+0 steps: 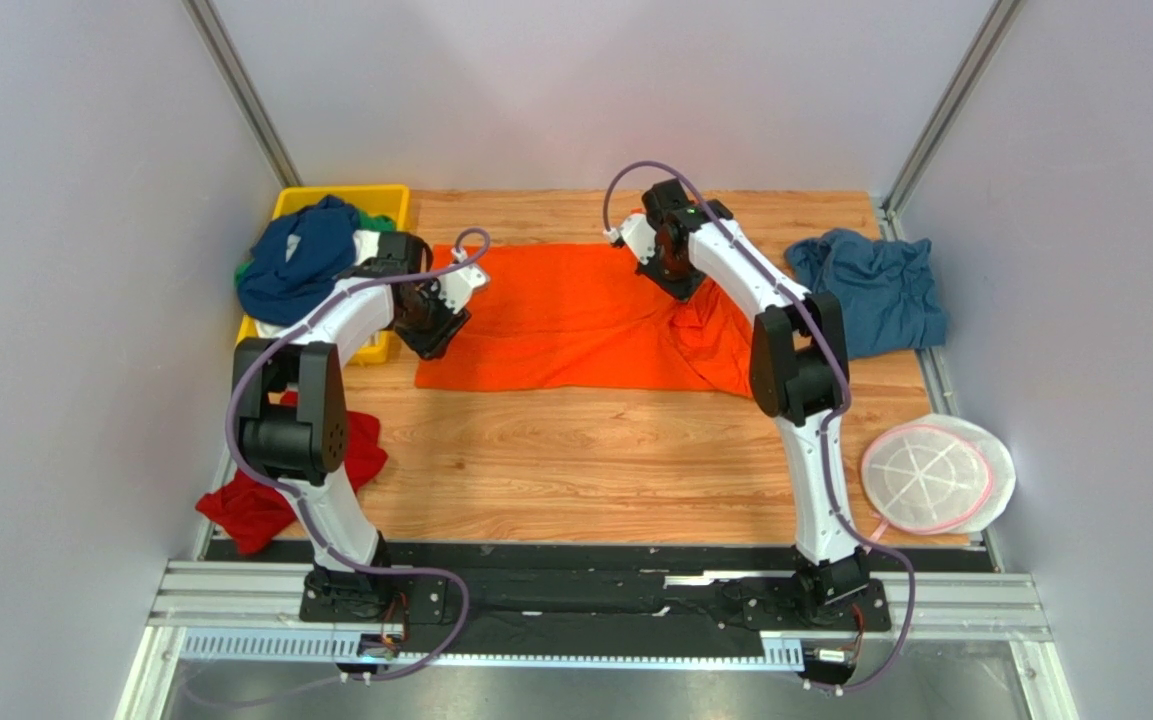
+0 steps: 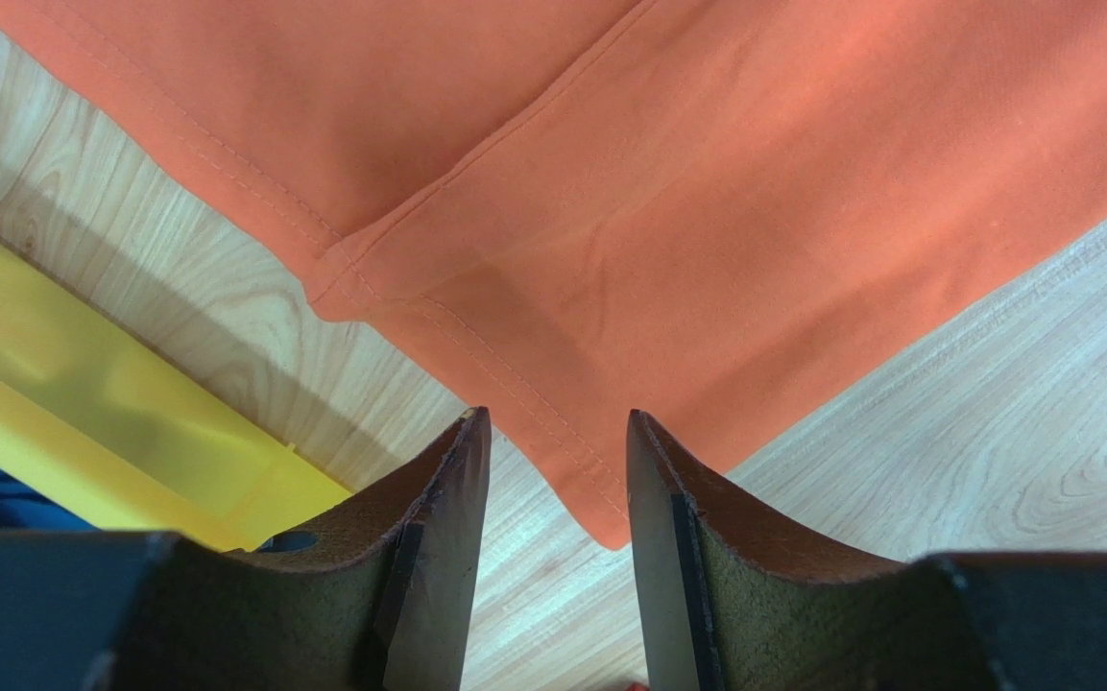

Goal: Fold and stack the t-shirts
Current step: Fold the flattened tshirt in 1/3 of the way

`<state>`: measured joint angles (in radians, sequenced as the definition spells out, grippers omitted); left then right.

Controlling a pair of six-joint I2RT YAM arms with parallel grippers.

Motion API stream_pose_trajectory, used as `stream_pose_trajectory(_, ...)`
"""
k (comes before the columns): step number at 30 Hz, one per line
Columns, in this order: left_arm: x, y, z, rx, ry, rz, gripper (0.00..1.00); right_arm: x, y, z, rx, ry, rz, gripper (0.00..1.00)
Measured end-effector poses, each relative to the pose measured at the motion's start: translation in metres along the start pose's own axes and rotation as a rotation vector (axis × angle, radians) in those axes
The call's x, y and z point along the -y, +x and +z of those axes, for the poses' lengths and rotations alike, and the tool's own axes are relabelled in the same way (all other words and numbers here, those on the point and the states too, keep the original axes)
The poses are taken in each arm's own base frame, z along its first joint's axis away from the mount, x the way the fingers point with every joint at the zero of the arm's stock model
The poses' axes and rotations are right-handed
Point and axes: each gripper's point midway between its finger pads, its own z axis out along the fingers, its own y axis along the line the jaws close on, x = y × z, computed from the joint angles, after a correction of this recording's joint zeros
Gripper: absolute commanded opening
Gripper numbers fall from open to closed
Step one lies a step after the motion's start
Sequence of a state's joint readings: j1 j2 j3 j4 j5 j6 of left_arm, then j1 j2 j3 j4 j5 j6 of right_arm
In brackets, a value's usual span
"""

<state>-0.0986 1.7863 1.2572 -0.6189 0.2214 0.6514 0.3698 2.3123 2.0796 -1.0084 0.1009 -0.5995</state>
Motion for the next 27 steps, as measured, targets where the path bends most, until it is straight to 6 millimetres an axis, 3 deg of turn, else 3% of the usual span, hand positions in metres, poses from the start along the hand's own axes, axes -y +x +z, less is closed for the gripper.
stream_pose_trajectory(7,-0.001,0.001,0.002,-0.007,-0.002,-0.001,0.48,0.005,-0.004,0.012,-0.012,0.018,0.0,0.0)
stream_pose_trajectory(16,-0.001,0.002,0.002,-0.01,-0.007,0.0,0.48,0.009,-0.008,0.012,-0.007,0.039,-0.001,0.01)
stream_pose_trajectory(27,-0.002,0.002,0.001,-0.011,-0.009,0.0,0.48,-0.013,-0.025,0.009,-0.001,0.041,-0.057,0.0)
